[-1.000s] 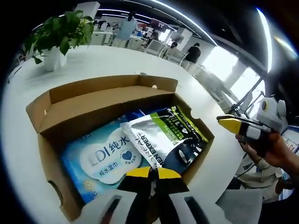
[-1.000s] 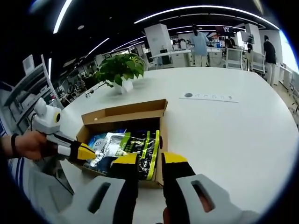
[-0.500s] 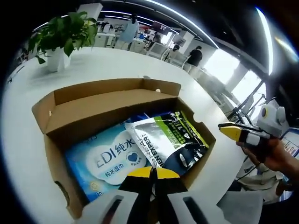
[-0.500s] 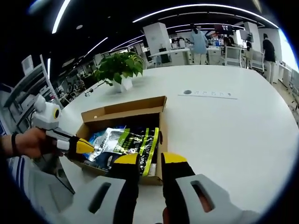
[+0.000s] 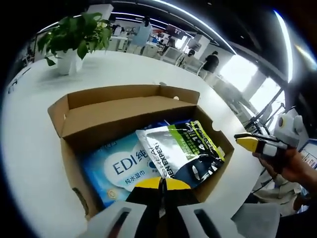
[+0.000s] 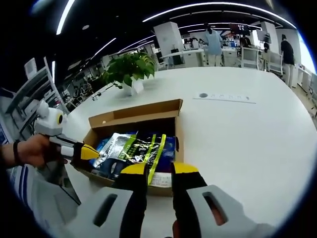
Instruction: Operate the shoe box by opening the lid, removing the specified soft item, and placing it in the target area until the item is outside and the box remains undamaged.
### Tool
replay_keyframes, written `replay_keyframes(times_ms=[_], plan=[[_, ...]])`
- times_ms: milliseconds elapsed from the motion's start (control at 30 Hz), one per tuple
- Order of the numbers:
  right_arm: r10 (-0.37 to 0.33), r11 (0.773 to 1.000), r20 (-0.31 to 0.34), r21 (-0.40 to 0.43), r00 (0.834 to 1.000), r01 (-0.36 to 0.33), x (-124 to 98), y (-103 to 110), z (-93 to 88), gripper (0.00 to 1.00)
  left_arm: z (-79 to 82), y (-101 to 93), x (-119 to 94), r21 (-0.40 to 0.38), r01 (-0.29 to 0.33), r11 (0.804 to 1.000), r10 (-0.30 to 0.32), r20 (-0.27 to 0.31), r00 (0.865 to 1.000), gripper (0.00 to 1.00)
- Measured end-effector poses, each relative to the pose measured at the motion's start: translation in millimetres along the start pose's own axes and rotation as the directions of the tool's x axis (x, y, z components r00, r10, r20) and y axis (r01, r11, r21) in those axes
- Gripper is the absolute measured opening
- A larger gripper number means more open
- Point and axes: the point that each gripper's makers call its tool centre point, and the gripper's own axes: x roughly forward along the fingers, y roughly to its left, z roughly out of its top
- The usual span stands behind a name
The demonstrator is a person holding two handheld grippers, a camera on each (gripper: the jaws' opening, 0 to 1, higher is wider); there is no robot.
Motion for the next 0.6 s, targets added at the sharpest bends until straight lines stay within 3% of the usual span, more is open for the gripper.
replay_keyframes(times_ms=[333,467,533,600], plan=[[0.020,1.000,-0.032,-0.005,0.999,-0.020,12,7,-5.1,0.17,-0.2,2.2,-1,-0.002,0.000,1.000,0.000,0.001,1.000,0.00],[0.030,0.999,-0.069,-0.015,0.997,-0.031,22,13,-10.4,0.17,-2.3,4.0,1,-0.005,0.000,1.000,0.000,-0.005,1.000,0.00],[-0.001,1.000,-0.105,-0.025,0.994,-0.002,29,9,-16.0,0.17,-3.6,4.1,1,-0.006,0.001,1.000,-0.001,-0.009,1.000,0.00],[0.014,1.000,-0.103,-0.009,0.995,-0.015,35,11,-15.3,0.16,-4.5,4.5,2,-0.007,0.001,1.000,-0.001,-0.013,1.000,0.00]])
